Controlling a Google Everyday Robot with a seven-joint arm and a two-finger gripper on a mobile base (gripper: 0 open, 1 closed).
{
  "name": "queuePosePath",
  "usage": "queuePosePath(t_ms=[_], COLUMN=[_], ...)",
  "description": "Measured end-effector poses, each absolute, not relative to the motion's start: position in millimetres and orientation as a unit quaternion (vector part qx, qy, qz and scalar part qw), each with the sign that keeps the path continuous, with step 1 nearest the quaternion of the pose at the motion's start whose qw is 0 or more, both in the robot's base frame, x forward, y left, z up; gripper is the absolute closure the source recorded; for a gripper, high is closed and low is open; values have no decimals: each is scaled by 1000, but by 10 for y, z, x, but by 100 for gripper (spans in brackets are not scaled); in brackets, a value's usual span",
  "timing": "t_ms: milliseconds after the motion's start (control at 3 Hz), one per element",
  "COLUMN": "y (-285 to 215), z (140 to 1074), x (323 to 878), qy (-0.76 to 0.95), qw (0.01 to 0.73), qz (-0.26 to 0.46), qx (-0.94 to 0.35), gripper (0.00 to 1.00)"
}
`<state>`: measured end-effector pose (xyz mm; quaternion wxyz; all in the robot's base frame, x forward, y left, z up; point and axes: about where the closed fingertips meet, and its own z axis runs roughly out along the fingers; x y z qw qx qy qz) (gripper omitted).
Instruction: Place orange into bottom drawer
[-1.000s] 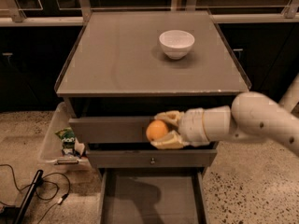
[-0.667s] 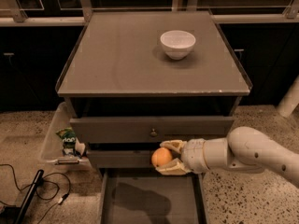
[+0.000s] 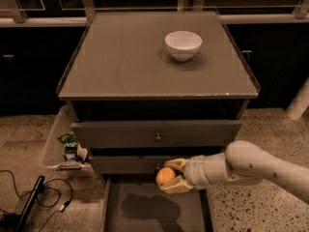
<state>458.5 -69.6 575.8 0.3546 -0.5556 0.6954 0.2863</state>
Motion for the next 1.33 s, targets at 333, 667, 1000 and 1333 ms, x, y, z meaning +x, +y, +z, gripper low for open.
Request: queuePosePath(t_ms=[333,667,1000,1333], y=[-814,-879,-824,-824], z=[4650,3794,3652,3651], x=[4381,4223,4117,4117], qy=[731,743,745,745], qw=[283,244,236,236], qz=[324,346,361,361], qx=[-530,-518,-510,-510], gripper=[100,100,100,100])
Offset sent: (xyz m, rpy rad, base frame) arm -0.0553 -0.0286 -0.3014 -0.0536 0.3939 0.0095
